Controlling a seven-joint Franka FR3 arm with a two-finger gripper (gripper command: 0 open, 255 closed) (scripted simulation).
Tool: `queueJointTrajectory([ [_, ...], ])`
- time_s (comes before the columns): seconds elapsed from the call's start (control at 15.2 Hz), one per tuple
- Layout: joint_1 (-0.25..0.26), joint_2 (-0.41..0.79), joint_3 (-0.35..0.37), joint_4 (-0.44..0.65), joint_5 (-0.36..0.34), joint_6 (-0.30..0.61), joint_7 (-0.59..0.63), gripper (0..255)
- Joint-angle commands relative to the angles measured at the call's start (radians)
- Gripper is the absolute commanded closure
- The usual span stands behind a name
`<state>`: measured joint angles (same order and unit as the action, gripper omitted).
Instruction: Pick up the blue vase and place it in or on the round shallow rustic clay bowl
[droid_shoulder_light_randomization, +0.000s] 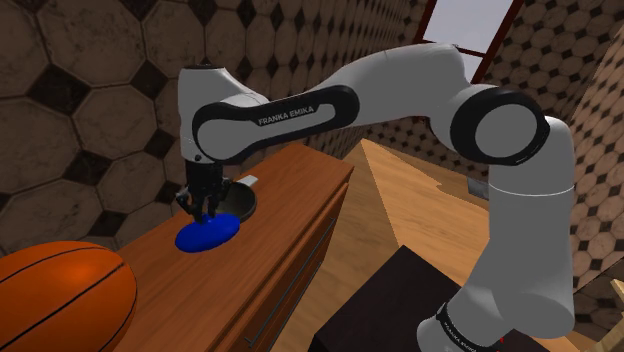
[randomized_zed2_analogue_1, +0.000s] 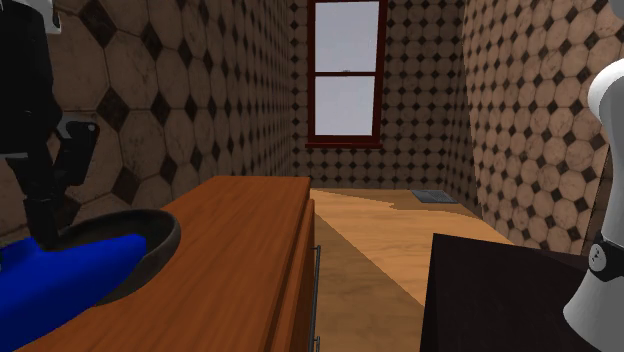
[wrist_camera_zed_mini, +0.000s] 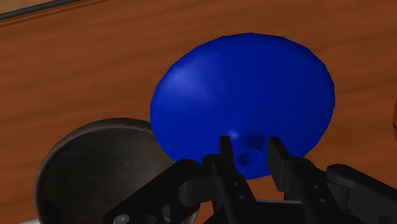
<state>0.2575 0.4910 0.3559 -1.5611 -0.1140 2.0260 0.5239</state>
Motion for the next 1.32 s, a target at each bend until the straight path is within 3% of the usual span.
queueJointTrajectory([
  [0.0, 0.000, -0.009, 0.002, 0.015, 0.003, -0.024, -0.001, 255],
  [0.92, 0.002, -0.047, 0.011, 0.142, 0.018, -0.186, -0.005, 255],
  [1.25, -0.057, -0.017, -0.014, 0.239, 0.021, -0.256, -0.099, 255],
])
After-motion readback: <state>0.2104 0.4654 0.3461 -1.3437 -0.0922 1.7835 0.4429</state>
